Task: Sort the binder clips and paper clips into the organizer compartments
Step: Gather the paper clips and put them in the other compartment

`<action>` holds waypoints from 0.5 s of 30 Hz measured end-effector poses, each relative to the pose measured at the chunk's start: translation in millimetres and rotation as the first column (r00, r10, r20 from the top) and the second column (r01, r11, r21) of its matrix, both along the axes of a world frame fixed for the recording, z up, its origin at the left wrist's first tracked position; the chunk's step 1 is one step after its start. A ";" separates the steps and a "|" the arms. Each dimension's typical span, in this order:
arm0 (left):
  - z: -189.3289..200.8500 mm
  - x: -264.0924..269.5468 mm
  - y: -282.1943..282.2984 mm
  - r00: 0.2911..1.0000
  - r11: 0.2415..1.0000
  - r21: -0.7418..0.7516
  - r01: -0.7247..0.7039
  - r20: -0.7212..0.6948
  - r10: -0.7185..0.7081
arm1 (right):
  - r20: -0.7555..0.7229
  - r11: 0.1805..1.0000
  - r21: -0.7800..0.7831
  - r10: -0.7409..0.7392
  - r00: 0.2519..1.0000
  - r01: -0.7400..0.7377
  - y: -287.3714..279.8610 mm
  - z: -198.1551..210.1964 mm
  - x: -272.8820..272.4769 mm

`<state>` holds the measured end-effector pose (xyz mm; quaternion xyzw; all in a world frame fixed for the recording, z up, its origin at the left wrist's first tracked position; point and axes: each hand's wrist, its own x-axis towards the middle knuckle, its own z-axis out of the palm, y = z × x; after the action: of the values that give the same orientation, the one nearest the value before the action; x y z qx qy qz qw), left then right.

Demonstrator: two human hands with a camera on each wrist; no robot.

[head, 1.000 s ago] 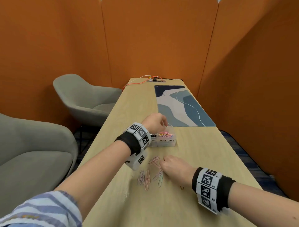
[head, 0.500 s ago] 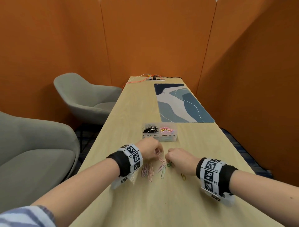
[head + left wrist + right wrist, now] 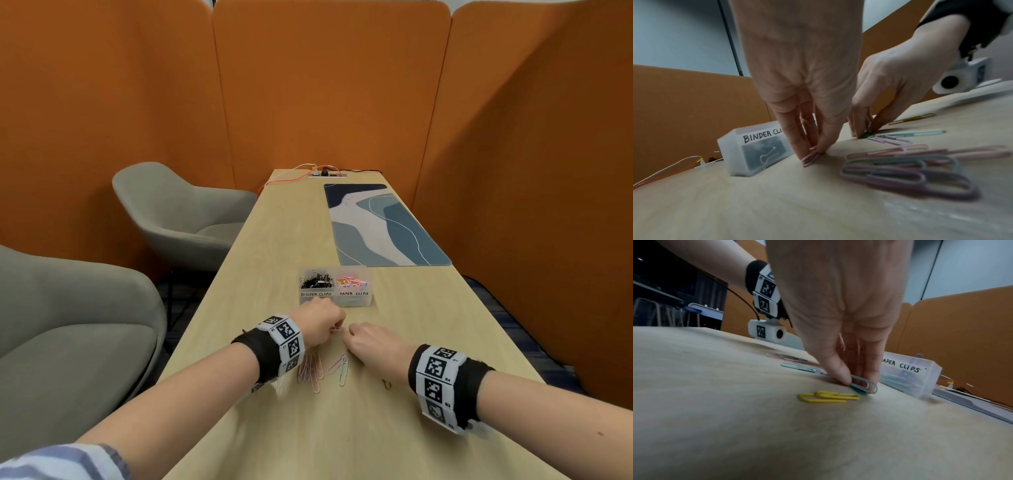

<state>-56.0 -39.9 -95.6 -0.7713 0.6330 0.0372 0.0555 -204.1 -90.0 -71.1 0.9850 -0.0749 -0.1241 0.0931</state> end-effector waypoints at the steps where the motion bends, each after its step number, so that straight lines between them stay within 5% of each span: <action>1: 0.0 -1.2 -0.5 1.000 1.000 0.005 -0.001 0.008 0.001 | -0.009 1.000 -0.012 0.010 1.000 -0.010 0.4 -0.6 0.9; 10: -4.6 3.1 -1.3 1.000 0.999 -0.044 0.012 -0.006 -0.013 | 0.033 0.999 -0.022 0.025 0.999 -0.024 1.5 -2.3 5.0; 15: -4.8 6.9 -1.2 0.999 0.997 -0.077 0.009 -0.050 -0.013 | 0.067 0.991 0.117 -0.077 0.995 0.069 -13.2 -8.9 7.6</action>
<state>-49.1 -41.0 -100.5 -0.7681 0.6395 0.0322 0.0103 -196.5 -103.2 -80.0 0.9892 -0.1068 -0.0961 0.0289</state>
